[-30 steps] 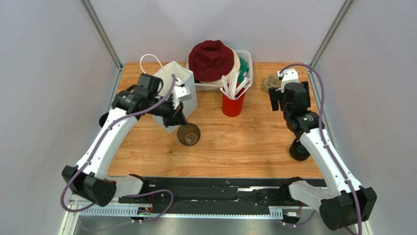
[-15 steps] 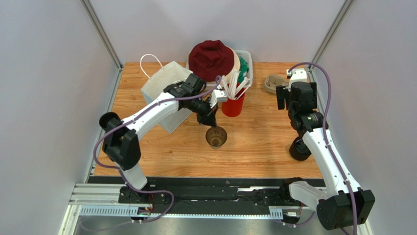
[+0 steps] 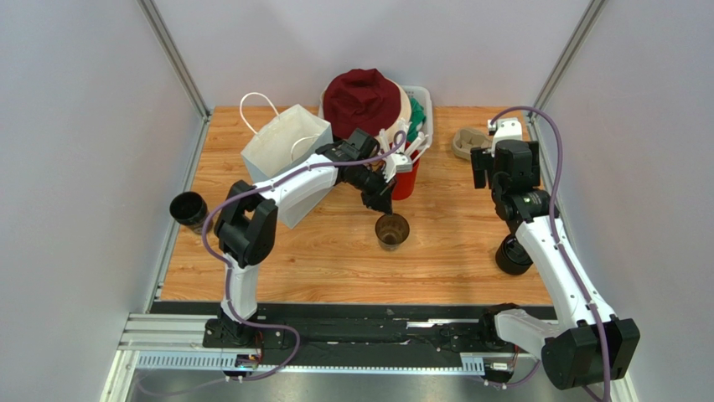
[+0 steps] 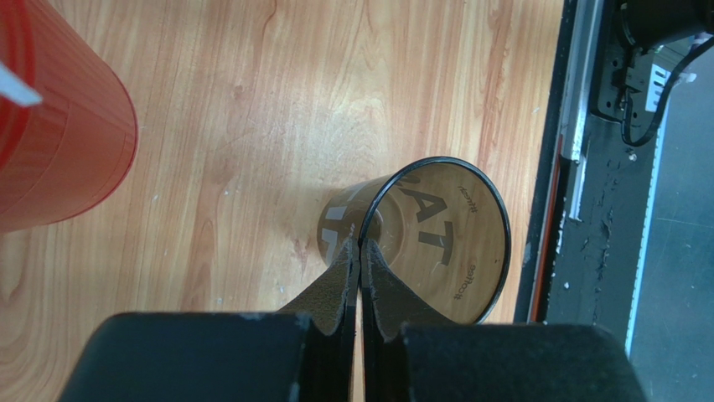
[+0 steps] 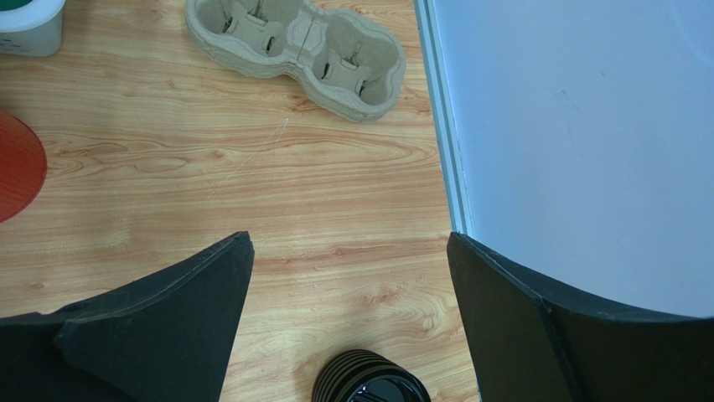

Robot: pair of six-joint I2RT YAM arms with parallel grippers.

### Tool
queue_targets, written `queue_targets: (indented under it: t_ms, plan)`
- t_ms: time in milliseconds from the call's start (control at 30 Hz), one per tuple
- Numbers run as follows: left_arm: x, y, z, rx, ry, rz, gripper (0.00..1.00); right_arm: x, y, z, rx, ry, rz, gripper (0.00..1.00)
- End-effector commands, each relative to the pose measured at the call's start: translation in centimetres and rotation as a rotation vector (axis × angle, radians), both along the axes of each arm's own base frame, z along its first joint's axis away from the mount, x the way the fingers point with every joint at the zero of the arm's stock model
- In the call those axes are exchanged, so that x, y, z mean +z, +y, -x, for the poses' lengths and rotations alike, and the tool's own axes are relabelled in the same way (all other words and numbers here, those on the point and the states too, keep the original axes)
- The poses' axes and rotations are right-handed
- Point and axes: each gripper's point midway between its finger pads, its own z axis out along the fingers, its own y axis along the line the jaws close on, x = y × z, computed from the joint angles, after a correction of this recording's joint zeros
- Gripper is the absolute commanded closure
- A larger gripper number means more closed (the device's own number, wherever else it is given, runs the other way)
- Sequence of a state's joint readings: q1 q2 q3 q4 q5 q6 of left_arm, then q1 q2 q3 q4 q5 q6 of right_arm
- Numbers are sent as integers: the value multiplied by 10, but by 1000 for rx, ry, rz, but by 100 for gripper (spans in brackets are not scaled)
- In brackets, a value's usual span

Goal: Pack the takeout coffee

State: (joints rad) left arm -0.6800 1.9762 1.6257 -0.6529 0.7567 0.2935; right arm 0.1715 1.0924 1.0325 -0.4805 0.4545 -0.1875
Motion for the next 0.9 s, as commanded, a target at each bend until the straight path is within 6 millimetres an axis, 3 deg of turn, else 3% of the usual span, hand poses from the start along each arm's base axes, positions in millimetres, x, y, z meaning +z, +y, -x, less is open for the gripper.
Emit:
queue_targets:
  t_ms: [0, 267, 567, 867]
  plan:
    - [3, -16, -10, -2, -12, 43, 95, 6, -3, -4, -16, -33, 0, 8]
    - [-1, -19, -8, -5, 7, 53, 90, 4, -1, -6, -10, -28, 1, 8]
    - [14, -17, -5, -5, -8, 77, 86, 3, -1, -6, -10, -27, 0, 8]
    - [19, -15, -1, -10, -8, 81, 75, 3, -1, -5, -8, -28, -2, 9]
